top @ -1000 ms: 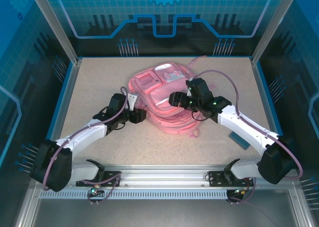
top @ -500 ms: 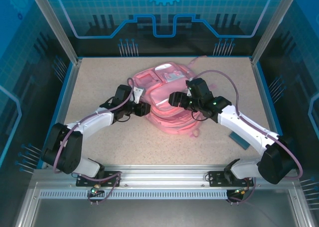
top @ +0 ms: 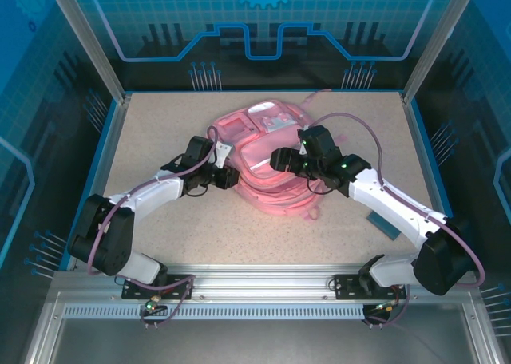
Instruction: Pack books, pencil case, and school supplies into a backpack
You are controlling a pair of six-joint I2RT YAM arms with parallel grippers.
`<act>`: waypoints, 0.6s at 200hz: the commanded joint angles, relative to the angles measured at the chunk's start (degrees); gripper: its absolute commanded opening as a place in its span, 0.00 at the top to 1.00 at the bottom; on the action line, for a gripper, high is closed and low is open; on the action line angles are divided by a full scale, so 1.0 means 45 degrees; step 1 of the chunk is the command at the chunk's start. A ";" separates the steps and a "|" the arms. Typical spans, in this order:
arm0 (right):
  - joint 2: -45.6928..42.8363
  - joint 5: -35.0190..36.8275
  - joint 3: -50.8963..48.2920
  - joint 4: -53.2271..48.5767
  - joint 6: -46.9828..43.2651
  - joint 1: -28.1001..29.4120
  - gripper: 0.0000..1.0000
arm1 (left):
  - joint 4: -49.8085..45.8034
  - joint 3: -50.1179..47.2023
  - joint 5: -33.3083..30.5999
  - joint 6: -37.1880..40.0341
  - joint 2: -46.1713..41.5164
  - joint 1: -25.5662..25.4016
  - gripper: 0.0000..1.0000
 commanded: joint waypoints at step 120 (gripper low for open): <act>0.0757 0.0204 0.0446 -0.1344 0.1023 0.0002 0.23 | -0.0452 0.0360 0.0377 0.0524 0.0076 0.0153 0.97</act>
